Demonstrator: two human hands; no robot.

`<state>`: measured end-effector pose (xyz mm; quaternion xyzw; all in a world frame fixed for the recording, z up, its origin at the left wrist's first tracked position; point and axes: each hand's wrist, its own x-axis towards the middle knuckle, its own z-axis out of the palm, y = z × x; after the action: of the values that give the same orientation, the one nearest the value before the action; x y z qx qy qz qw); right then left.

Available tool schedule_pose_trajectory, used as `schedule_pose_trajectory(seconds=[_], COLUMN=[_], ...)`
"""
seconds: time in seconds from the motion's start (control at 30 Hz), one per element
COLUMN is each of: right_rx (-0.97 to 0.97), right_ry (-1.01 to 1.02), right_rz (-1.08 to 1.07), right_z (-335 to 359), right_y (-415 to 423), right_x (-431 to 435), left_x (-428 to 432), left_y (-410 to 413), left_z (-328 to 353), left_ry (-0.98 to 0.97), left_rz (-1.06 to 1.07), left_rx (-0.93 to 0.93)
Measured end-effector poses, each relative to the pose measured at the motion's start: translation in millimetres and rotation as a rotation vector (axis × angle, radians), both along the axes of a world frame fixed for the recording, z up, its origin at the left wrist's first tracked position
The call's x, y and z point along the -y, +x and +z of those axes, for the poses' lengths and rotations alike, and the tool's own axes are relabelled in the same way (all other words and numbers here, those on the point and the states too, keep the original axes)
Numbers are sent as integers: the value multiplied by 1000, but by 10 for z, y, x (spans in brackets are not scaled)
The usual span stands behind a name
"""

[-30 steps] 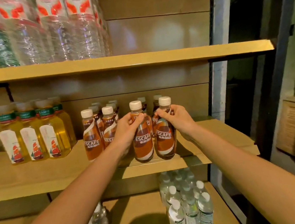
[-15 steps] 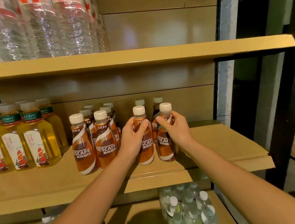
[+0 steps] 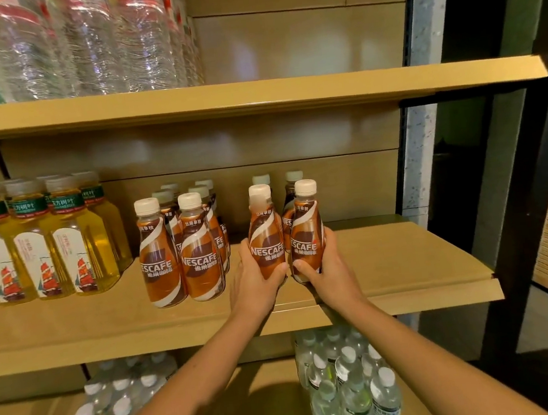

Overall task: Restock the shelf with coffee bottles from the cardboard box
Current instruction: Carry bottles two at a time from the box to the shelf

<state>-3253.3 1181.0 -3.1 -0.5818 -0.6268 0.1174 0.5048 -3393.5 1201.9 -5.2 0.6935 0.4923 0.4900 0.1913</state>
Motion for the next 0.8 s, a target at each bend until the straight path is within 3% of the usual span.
schedule_pose_trajectory(seconds=[0.2,0.5,0.8], right_rx=[-55,-85,-82], right_ry=[-122,-241,-292], right_rz=[-13,204,236], right_z=[41,139,155], right_y=[21,77,114], right_x=[-151,-299,-392], left_x=[-211,-427,-506], left_y=[-20,-77,-53], left_z=[25,80,112], left_ry=[-153,-245,-311], left_rz=[47,-170,-210], left_rx=[-10,23,10])
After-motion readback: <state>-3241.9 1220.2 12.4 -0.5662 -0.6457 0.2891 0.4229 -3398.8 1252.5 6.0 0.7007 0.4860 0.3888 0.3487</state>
